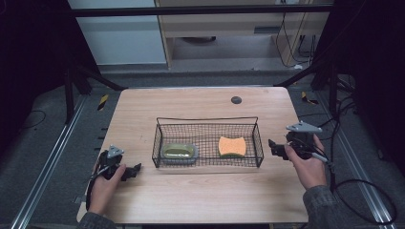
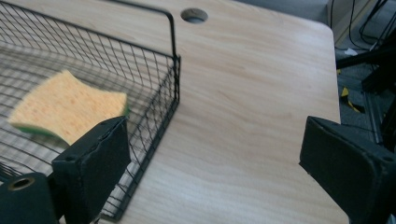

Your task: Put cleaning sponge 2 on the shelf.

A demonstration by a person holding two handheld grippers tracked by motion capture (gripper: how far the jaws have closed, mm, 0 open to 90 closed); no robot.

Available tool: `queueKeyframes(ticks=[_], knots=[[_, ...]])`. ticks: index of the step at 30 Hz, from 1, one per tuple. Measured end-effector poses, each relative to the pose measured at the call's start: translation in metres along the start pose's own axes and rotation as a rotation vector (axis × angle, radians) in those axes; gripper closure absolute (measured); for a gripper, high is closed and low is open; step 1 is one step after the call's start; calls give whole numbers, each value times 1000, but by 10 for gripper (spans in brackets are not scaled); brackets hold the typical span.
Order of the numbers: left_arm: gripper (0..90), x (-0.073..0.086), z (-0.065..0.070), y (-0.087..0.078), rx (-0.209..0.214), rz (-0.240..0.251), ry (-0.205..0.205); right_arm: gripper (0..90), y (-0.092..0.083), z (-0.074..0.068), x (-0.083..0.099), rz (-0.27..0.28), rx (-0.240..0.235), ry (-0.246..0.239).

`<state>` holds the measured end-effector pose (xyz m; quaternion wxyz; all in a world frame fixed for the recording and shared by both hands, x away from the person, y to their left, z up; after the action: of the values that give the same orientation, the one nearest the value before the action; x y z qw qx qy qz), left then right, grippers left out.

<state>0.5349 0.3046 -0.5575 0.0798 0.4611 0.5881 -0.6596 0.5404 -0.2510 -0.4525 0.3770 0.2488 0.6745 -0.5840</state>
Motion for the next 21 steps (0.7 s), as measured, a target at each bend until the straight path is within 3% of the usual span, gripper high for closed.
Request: queueKeyframes(ticks=[9,21], knots=[[0,0,0,0,0,-1,0,103,24,22,43,-52,20,73],[0,0,0,0,-1,-1,1,92,56,30,74,-91,58,128]])
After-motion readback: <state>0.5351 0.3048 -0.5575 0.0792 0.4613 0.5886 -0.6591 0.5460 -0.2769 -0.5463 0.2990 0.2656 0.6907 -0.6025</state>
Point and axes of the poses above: each handheld gripper's, and its own axes: y roughly forward along the jaws, x roughly out of its underside, z roughly to its right, the point moved 7 cm from there along y, roughly forward along the jaws, and after that the axes turned 8 degrees about y, right-handed, at the moved point
